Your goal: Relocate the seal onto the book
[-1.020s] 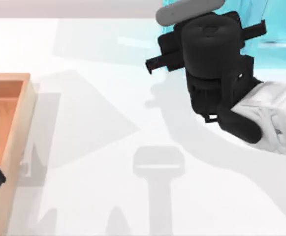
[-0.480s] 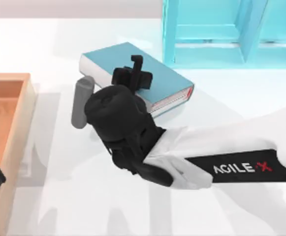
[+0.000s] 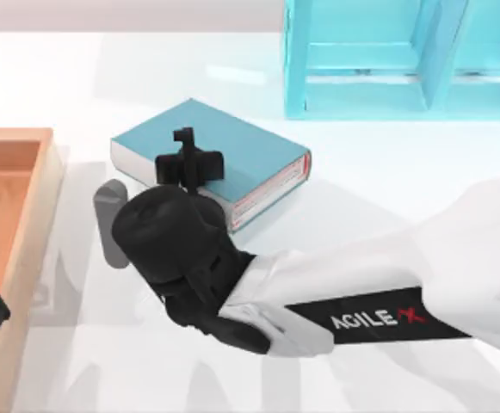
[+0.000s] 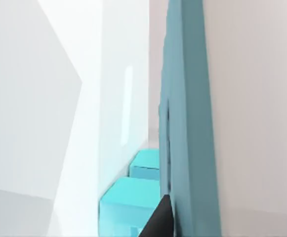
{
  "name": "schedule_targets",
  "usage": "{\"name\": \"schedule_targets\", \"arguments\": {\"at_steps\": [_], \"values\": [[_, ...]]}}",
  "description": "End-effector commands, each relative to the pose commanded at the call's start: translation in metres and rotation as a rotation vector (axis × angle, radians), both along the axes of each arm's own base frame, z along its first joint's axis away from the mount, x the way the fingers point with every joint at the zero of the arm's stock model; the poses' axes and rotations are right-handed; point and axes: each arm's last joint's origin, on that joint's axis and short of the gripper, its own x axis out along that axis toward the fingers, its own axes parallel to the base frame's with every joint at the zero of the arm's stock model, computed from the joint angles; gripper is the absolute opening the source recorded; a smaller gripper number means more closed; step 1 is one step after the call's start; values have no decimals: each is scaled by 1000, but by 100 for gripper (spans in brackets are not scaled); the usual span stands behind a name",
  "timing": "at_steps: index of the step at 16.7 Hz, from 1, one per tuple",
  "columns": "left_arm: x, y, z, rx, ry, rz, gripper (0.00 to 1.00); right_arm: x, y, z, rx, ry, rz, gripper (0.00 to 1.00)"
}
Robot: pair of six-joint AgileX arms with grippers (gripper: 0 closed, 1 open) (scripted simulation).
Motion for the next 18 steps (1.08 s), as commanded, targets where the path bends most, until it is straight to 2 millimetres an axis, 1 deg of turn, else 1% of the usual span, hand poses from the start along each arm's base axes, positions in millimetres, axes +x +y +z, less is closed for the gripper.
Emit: {"name": "schedule_targets", "arguments": {"at_steps": [2,9,12,18], "values": [[0,0,0,0,0,0,100,1,-3,-3,-1,7,-4,0],[0,0,0,0,0,0,100,-5,0,1,0,0,0,0],[0,0,0,0,0,0,100,-3,-1,-7,-5,6,-5,0],[0,0,0,0,0,0,100,-3,-1,-28,-6,6,-4,0]]}}
